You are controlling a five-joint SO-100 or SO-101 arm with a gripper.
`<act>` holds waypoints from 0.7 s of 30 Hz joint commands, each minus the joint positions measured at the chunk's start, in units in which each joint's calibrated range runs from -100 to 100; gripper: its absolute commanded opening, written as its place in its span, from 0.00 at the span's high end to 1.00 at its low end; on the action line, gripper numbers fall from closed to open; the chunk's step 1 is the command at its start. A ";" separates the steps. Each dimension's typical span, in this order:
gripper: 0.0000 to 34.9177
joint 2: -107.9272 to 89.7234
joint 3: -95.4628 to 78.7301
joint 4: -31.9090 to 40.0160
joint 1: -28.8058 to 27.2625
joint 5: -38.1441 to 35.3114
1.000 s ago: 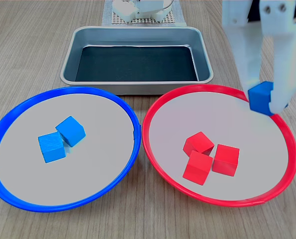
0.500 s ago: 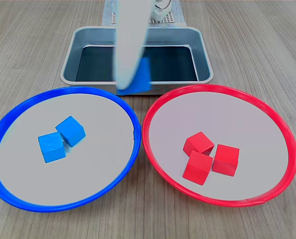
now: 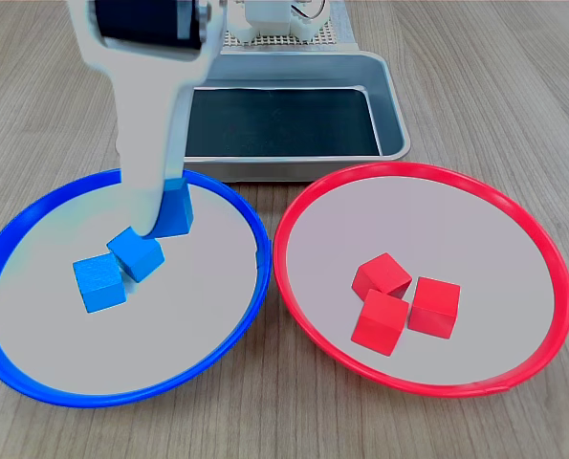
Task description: Relocate any blue block in the red dish to the blue dish, correcting any misplacements.
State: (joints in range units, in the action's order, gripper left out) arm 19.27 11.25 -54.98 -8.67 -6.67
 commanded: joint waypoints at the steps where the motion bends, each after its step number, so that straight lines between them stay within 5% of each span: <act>1: 1.00 2.78 6.27 -1.03 -0.60 0.29; 21: 1.00 13.01 12.01 -0.95 -1.16 -0.10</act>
State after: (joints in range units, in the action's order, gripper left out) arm 32.65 20.69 -56.53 -9.29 -6.62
